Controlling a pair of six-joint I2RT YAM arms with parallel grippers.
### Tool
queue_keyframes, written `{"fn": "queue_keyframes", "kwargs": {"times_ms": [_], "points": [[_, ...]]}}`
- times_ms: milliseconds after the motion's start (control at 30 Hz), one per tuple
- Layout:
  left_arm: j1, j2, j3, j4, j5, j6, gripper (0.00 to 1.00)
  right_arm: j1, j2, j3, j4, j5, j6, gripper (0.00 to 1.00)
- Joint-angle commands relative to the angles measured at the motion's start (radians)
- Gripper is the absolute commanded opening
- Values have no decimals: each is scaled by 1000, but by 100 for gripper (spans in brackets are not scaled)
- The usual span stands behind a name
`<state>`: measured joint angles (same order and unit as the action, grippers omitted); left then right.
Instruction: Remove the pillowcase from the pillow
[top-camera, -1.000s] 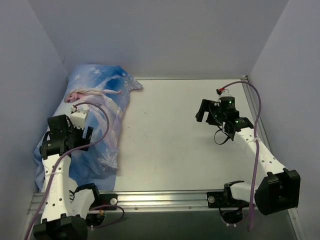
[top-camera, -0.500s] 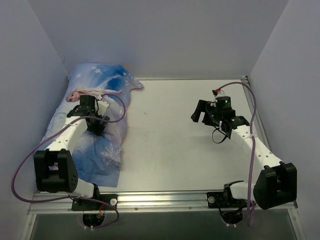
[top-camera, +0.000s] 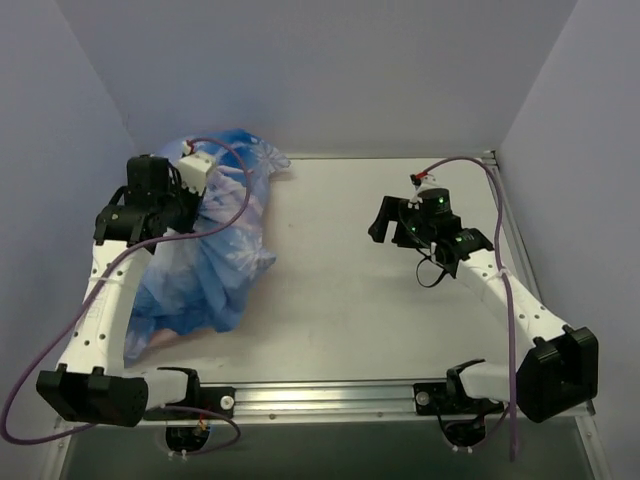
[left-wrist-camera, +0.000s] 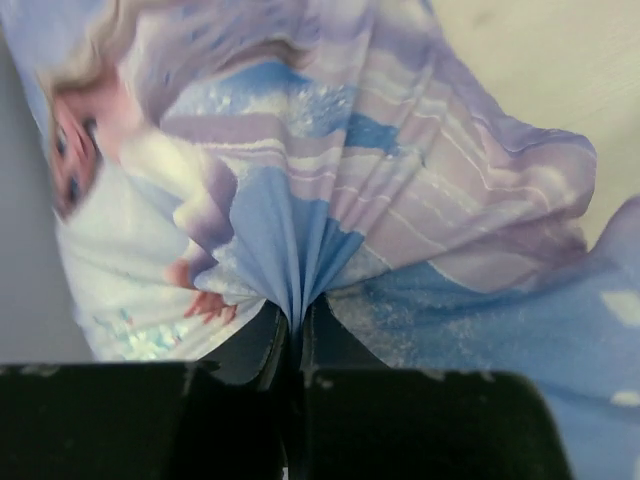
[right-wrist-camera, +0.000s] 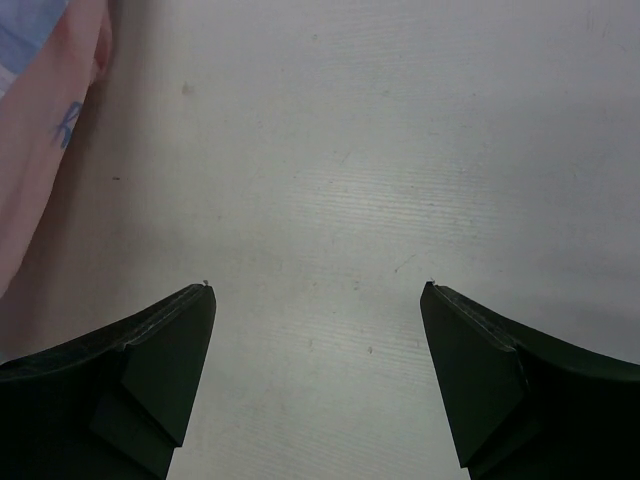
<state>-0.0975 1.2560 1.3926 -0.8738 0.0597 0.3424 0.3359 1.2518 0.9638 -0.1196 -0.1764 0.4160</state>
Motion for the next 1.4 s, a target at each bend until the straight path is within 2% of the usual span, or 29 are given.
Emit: {"fn": "queue_keyframes", "kwargs": {"times_ms": [0, 100, 133, 167, 233, 267, 333, 400, 433, 467, 533, 567, 700, 767, 867, 933, 1033, 1100, 1267, 1333, 1367], "points": [[-160, -64, 300, -88, 216, -98, 2, 11, -64, 59, -15, 8, 10, 87], [-197, 5, 488, -134, 339, -157, 2, 9, -100, 87, -29, -14, 4, 88], [-202, 32, 541, -146, 426, -167, 2, 9, -112, 98, -41, -6, 4, 88], [-212, 81, 654, -146, 474, -196, 2, 6, -139, 110, -72, 3, 0, 88], [-220, 121, 765, -128, 598, -253, 2, 0, -172, 136, -98, 69, 0, 88], [-219, 152, 811, -73, 712, -337, 2, -3, -213, 139, -112, 96, 4, 88], [-208, 177, 920, 8, 785, -472, 2, -12, -251, 141, -117, 166, 17, 90], [-147, 204, 950, 73, 842, -572, 2, -15, -287, 145, -114, 173, 15, 90], [-105, 215, 930, 188, 861, -644, 2, -15, -291, 148, -114, 201, 10, 90], [-61, 244, 893, 259, 877, -813, 2, -15, -289, 157, -111, 199, -8, 90], [51, 298, 771, 425, 891, -975, 2, -15, -267, 170, -106, 187, -35, 91], [73, 372, 746, 430, 869, -1024, 2, -14, -229, 191, -117, 187, -48, 91], [84, 522, 642, 334, 683, -872, 2, -12, -100, 216, -89, 34, -112, 93], [93, 562, 497, 372, 643, -865, 2, -11, -5, 204, -45, -15, -108, 93], [157, 606, 340, 426, 566, -833, 2, -15, 139, 205, 3, 1, -91, 93], [203, 643, 290, 453, 542, -833, 2, -27, 217, 245, 29, 38, -95, 93], [294, 744, 276, 432, 548, -807, 2, -52, 378, 364, 57, 14, -89, 91], [324, 804, 308, 398, 546, -726, 2, -58, 487, 442, 61, 6, -95, 89], [321, 842, 341, 351, 592, -530, 2, -84, 679, 718, 20, -41, -123, 85], [328, 855, 405, 303, 618, -476, 2, -83, 734, 771, 31, -70, -120, 86], [332, 861, 427, 299, 621, -450, 15, -84, 759, 823, 52, -96, -114, 86]]}}
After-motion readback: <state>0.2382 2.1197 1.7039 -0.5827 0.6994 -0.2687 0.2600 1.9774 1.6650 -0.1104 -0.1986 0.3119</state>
